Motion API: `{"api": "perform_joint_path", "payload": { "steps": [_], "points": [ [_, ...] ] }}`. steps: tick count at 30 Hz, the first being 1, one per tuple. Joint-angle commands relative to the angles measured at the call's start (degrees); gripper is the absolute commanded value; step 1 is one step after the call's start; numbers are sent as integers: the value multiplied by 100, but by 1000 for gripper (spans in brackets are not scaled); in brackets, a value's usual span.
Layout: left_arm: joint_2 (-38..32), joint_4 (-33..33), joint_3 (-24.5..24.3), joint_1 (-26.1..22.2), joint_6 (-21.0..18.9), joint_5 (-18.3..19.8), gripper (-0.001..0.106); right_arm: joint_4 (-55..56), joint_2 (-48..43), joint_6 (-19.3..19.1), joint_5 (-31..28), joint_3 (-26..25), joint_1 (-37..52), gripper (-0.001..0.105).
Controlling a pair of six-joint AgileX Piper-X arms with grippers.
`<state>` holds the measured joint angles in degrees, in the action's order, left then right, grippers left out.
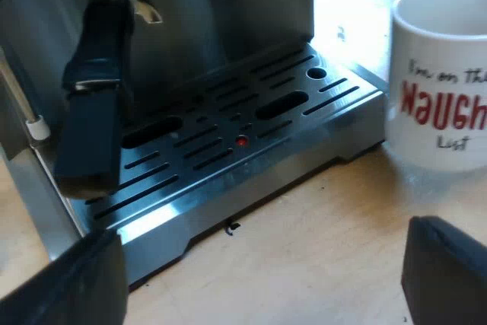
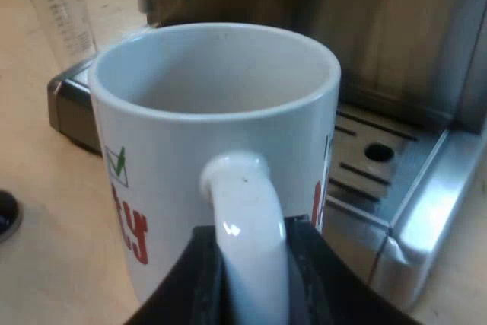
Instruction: Place mug into machine
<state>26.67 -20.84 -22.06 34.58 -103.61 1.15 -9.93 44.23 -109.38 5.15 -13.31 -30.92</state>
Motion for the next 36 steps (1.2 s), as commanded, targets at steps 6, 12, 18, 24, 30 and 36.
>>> {"api": "perform_joint_path", "payload": {
  "steps": [6,12,18,24,30,36],
  "points": [
    [-25,61,3,-77,147,428,81,-1972,1076,83,-515,-65,-491,0],
    [-25,61,3,-77,144,427,81,-2867,1940,157,-850,-117,-885,0],
    [-25,61,3,-77,144,647,81,-3056,2614,154,-1078,-529,-1110,0],
    [-25,61,3,-77,144,975,81,-3056,3242,154,-1217,-1091,-1109,0],
    [-25,61,3,-77,144,1019,81,-3056,3797,154,-1217,-1542,-1109,0],
    [-25,61,3,-77,144,1019,81,-3353,4227,223,-1217,-1803,-1109,0]
  ]
}}
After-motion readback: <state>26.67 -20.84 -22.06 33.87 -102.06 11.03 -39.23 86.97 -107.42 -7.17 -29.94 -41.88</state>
